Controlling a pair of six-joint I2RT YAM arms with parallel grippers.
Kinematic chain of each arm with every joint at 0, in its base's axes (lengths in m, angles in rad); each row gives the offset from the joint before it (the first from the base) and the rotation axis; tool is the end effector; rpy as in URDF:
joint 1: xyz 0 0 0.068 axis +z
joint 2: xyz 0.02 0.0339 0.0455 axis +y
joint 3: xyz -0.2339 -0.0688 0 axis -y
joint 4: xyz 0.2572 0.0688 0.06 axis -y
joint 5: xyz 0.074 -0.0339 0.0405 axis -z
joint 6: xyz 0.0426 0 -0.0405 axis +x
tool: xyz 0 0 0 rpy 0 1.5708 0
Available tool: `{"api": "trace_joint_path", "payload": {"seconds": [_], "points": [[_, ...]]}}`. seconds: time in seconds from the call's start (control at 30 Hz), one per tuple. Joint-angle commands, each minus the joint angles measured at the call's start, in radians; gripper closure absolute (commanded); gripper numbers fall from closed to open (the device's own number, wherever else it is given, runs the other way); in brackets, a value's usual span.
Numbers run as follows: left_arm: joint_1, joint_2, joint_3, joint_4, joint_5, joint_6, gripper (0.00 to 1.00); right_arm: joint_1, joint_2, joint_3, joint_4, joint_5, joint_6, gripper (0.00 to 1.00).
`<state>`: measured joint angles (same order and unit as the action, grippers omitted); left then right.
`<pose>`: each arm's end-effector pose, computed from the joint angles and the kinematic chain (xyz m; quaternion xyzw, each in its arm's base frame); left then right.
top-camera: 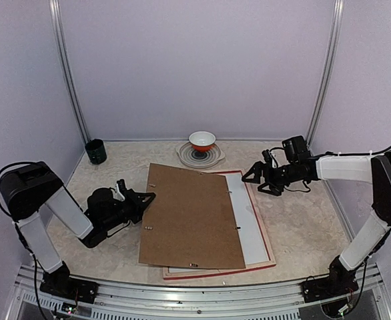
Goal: Put the photo into the frame
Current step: Place the backboard on the frame body.
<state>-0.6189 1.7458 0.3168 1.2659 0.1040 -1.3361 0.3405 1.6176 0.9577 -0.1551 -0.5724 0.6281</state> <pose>0.2184 -0.1610 0.0788 -0.2357 0.7247 -0.5580 0.3285 0.3187 0.1374 0.1570 0.0247 0.8974 0.3970 0.1911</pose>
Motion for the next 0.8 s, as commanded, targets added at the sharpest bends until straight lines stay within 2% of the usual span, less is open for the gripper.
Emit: {"api": "trace_joint_path", "payload": {"seconds": [0.0, 0.2, 0.5, 0.77], "points": [[-0.005, 0.040, 0.014, 0.109, -0.020, 0.014, 1.00, 0.020, 0.005, 0.081, -0.096, -0.012, -0.116, 0.01], [-0.005, 0.102, 0.039, 0.135, -0.026, 0.023, 1.00, 0.078, 0.033, 0.098, -0.184, -0.023, -0.228, 0.01], [-0.004, 0.167, 0.043, 0.220, -0.070, 0.016, 1.00, 0.125, 0.033, 0.019, -0.160, -0.059, -0.228, 0.01], [-0.013, 0.196, 0.082, 0.201, -0.059, 0.023, 1.00, 0.168, 0.046, 0.023, -0.167, -0.029, -0.200, 0.01]]}}
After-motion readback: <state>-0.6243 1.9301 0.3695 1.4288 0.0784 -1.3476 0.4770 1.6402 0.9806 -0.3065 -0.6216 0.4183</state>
